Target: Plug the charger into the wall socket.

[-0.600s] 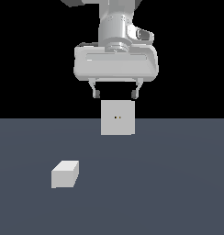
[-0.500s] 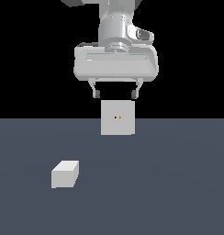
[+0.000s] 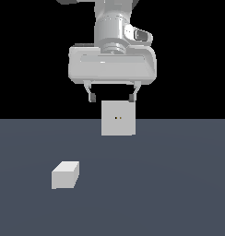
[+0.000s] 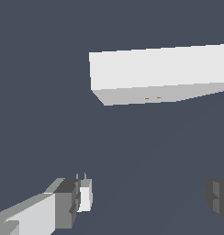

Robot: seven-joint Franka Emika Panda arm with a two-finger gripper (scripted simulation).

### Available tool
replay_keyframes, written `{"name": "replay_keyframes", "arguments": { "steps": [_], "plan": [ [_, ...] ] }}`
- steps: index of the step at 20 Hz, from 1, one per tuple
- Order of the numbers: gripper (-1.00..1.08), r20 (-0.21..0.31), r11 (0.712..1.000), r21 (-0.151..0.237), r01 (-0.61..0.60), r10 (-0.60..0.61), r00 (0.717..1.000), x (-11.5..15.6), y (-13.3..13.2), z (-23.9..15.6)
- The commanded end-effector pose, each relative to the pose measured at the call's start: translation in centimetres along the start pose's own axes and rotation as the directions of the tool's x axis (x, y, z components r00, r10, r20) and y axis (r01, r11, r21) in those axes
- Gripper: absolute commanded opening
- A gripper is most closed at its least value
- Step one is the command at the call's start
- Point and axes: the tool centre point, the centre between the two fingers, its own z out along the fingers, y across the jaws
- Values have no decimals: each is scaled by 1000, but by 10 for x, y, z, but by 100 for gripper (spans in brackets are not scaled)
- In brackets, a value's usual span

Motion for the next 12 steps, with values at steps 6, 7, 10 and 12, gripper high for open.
{"name": "replay_keyframes", "arguments": {
  "steps": [6, 7, 10, 12],
  "plan": [
    [100, -21, 1000, -2, 19, -19, 1000, -27, -22, 24],
    [100, -25, 1000, -2, 22, -22, 999, -32, -26, 28],
    [100, -37, 999, -3, 32, -32, 999, -47, -37, 42],
    [100, -45, 999, -4, 38, -38, 998, -56, -45, 51]
  ]
}}
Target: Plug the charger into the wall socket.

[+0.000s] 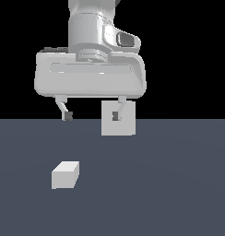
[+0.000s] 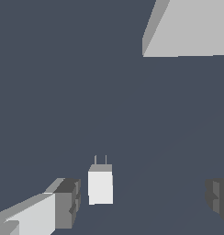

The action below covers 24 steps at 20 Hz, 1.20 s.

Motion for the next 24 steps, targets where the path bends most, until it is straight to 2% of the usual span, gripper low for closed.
{"name": "replay_keyframes", "arguments": {
  "steps": [1, 11, 24],
  "plan": [
    [100, -10, 1000, 0, 8, -8, 1000, -12, -9, 10],
    [100, -32, 1000, -3, 26, -26, 999, -38, -32, 37],
    [100, -33, 1000, -4, 28, -28, 999, -41, -34, 53]
  ]
}}
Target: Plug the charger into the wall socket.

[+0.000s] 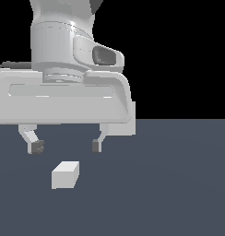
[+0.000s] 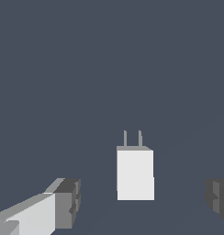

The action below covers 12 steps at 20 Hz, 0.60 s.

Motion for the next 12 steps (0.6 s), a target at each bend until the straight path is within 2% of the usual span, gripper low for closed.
{"name": "replay_keyframes", "arguments": {
  "steps": [1, 12],
  "plan": [
    [100, 1, 1000, 0, 0, 0, 1000, -1, 0, 9],
    [100, 0, 1000, -1, 0, 0, 1000, -3, 0, 42]
  ]
}}
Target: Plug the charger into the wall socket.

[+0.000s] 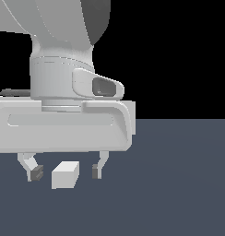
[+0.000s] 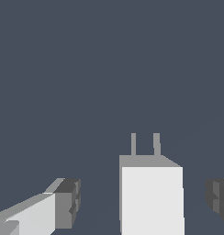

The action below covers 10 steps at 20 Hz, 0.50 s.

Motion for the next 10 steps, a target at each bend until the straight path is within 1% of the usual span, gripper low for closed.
{"name": "replay_keyframes", "arguments": {
  "steps": [1, 2, 10],
  "plan": [
    [100, -1, 1000, 0, 0, 0, 1000, 0, 0, 2],
    [-100, -1, 1000, 0, 0, 0, 1000, 0, 0, 2],
    [-100, -1, 1000, 0, 0, 0, 1000, 0, 0, 2]
  ]
}}
